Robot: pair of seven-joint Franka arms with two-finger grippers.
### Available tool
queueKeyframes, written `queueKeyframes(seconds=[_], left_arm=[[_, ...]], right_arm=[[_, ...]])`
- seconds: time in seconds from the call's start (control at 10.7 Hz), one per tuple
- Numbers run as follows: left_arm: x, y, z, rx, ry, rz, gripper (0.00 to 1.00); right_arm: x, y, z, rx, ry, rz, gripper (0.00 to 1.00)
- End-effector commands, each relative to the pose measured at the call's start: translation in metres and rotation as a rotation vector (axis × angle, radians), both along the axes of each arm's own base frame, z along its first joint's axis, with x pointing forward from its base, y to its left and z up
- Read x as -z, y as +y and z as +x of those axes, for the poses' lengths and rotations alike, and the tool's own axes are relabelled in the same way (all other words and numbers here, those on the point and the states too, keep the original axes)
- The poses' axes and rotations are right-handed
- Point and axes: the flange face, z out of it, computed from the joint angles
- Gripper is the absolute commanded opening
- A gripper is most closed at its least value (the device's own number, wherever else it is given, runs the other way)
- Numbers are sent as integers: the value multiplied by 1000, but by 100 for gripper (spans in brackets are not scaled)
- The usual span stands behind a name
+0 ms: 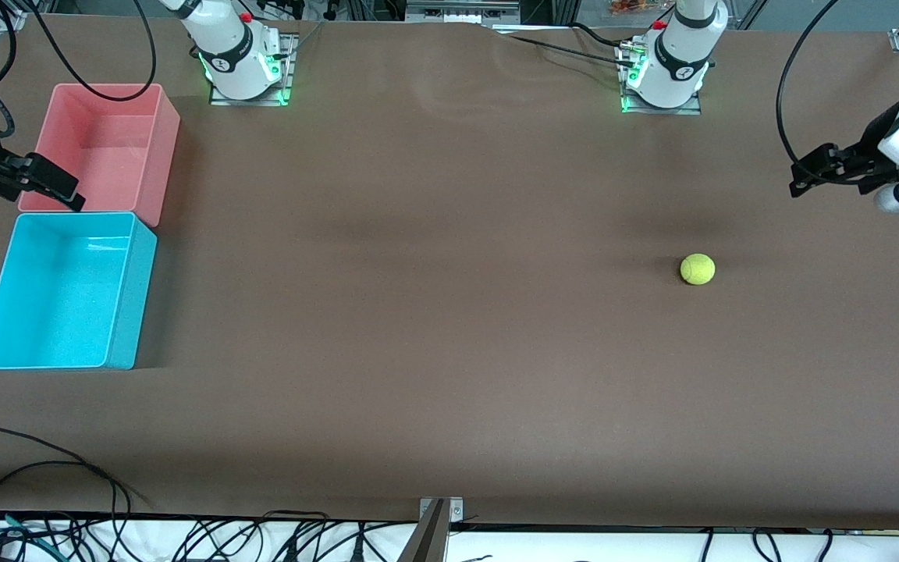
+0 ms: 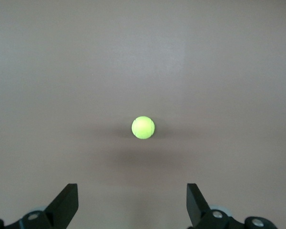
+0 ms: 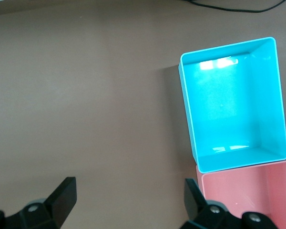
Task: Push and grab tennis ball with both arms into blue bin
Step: 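Move the left gripper down and toward the tennis ball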
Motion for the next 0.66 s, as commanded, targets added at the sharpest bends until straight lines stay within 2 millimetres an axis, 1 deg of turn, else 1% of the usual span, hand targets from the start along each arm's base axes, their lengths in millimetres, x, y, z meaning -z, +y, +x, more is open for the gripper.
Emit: queueKeyframes(seconds=[0.0,0.19,0.28,0.37,0.47,0.56], left_arm=[[31,12,4,-18,-25,-2,100],[36,12,3,-20,-13,-3,100],[48,12,4,-20,11,-4,100],[65,13,8,-18,40,-5,100],[77,15,12,-17,46,-9,100],[79,21,13,-22,28,-10,100]], right_arm=[[2,0,6,-12,10,7,100],[3,1,7,-11,13,16,100],[3,1,6,-11,16,16,100],[4,2,6,-15,19,11,100],[3,7,5,-18,21,5,100],[4,6,6,-22,21,10,100]])
